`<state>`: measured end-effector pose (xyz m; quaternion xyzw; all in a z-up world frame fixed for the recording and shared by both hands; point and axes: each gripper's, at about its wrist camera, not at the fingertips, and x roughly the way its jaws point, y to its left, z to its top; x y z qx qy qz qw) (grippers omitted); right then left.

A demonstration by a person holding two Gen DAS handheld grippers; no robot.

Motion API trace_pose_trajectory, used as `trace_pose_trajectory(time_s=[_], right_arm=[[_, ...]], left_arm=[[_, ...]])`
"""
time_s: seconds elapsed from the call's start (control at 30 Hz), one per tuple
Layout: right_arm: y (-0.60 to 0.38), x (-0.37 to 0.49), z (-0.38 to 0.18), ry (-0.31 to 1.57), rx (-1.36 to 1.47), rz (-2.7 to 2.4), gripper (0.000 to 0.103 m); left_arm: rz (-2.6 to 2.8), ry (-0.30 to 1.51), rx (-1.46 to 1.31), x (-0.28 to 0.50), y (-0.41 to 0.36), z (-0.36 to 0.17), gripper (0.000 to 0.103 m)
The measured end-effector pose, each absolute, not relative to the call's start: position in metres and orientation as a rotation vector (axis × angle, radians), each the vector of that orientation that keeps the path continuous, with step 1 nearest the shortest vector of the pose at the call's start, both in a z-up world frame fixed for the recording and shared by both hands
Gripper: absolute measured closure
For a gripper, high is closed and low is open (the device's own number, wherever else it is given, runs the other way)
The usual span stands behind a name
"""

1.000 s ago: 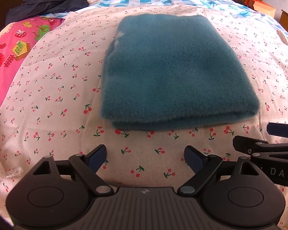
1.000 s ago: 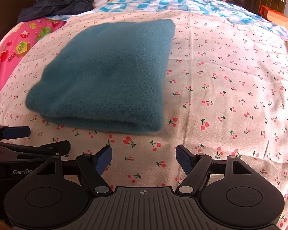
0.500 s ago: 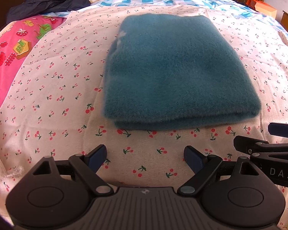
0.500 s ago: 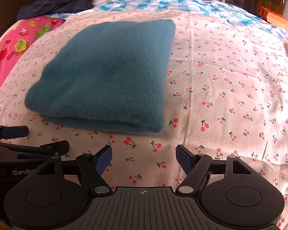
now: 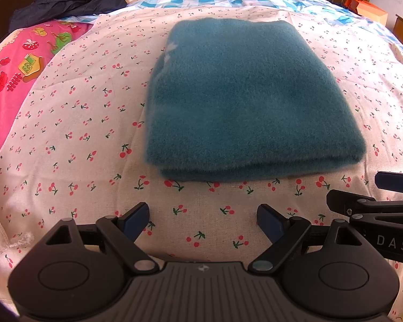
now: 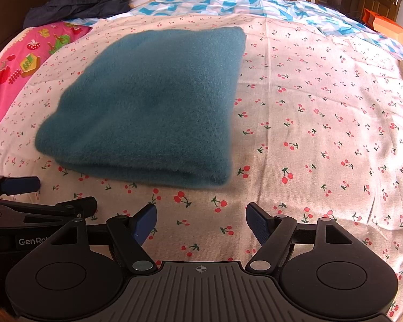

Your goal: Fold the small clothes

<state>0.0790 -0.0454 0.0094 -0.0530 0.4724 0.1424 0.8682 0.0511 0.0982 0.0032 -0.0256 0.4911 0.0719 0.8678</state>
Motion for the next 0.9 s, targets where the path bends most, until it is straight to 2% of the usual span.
trace_pose_trajectory(time_s=[0.9], right_arm=[[-0.0435,0.0800,0.0081,0.989,-0.113,0.299,0.029]], left_arm=[[0.153,1.034,-0.065,0.0507,0.1009,0.0025,0.013]])
